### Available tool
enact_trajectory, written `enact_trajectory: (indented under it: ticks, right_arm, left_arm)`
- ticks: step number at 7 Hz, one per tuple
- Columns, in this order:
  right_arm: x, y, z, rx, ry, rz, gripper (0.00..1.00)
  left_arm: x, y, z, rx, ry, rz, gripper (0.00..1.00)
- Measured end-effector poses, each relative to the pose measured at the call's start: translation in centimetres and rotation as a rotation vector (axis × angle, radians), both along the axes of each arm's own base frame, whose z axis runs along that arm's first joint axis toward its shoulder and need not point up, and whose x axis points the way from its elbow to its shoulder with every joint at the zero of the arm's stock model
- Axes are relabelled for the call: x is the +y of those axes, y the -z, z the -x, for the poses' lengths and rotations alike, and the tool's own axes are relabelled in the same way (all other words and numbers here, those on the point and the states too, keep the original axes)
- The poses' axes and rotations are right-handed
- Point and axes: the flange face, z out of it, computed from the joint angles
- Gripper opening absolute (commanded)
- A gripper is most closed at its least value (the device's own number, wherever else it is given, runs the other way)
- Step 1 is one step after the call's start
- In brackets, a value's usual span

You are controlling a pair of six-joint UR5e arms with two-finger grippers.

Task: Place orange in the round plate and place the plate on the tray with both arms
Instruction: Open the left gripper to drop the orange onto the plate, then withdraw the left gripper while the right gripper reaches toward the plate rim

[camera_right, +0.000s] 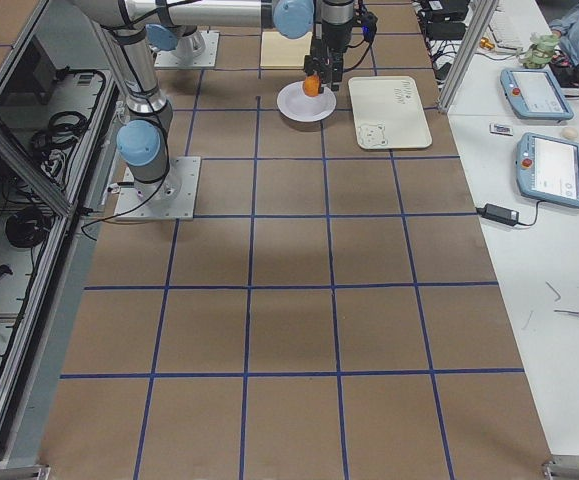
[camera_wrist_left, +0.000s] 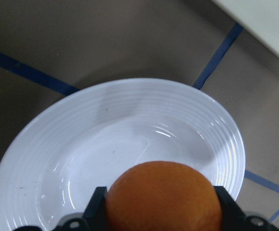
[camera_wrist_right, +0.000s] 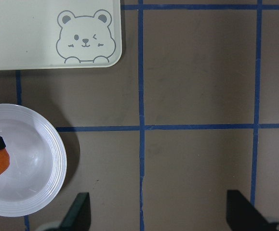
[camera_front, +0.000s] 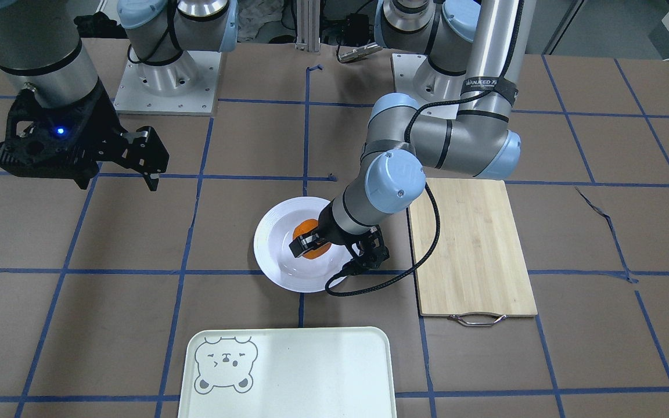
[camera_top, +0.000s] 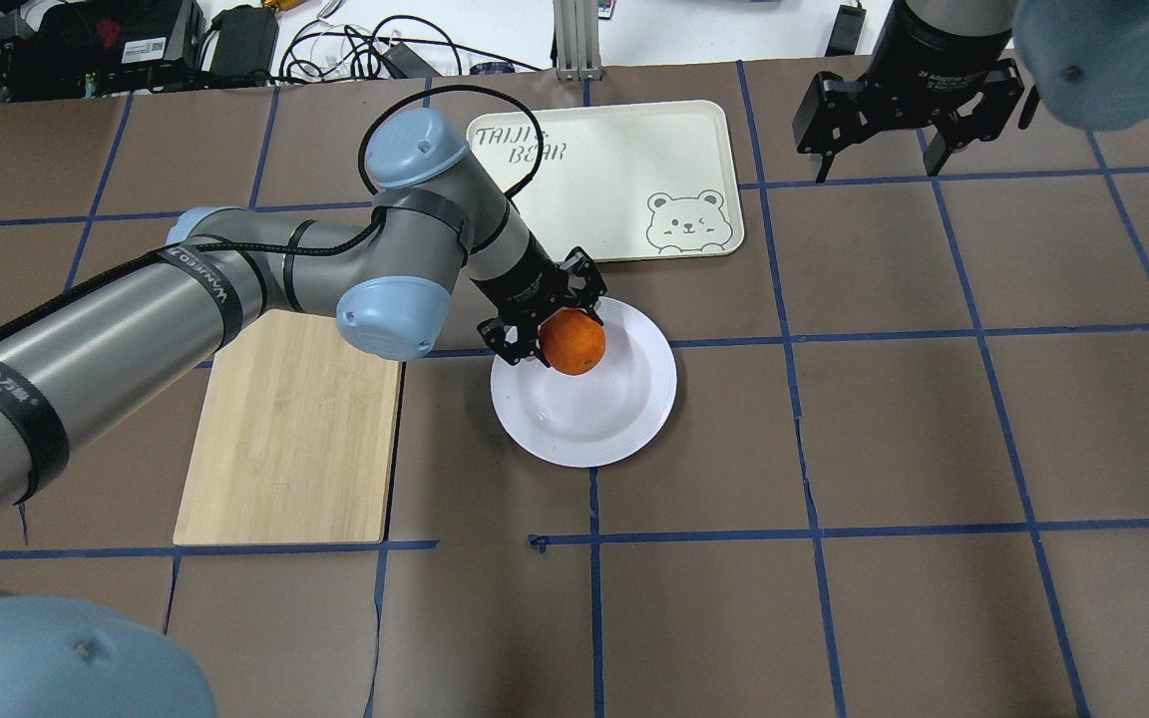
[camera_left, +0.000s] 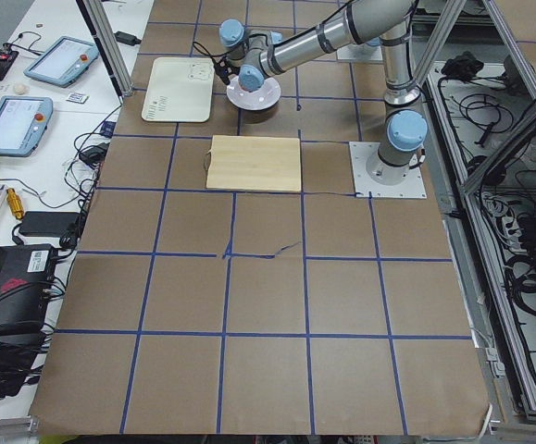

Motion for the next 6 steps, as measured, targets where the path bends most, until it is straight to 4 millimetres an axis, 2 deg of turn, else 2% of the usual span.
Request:
enact_trajectory:
  ticks: [1,3,4,5,6]
  right_arm:
    - [0.1,0.2,0.0,0.000,0.001,-0.001,1.00]
    - [0.1,0.4,0.0,0.000,0.001,0.002,1.00]
    - [0.1,0.4,0.0,0.000,0.001,0.002,1.00]
    - [0.1,0.6,0.0,-0.009,0.003,-0.001,1.00]
    - [0.1,1.4,-0.4,-0.049,0.005,-0.012,1.00]
  left_arm:
    - [-0.2,-0.9,0.1,0.004,-0.003,0.027,1.00]
    - [-1.8,-4.4,-0.6,0.016,-0.015,0.118,1.00]
    - [-3.0,-5.9,-1.7,0.016,-0.015,0.158,1.00]
    - [-4.4,-7.3,-3.8,0.002,0.020,0.206,1.00]
    - [-5.6,-8.6,-6.9,-0.037,0.082,0.255,1.00]
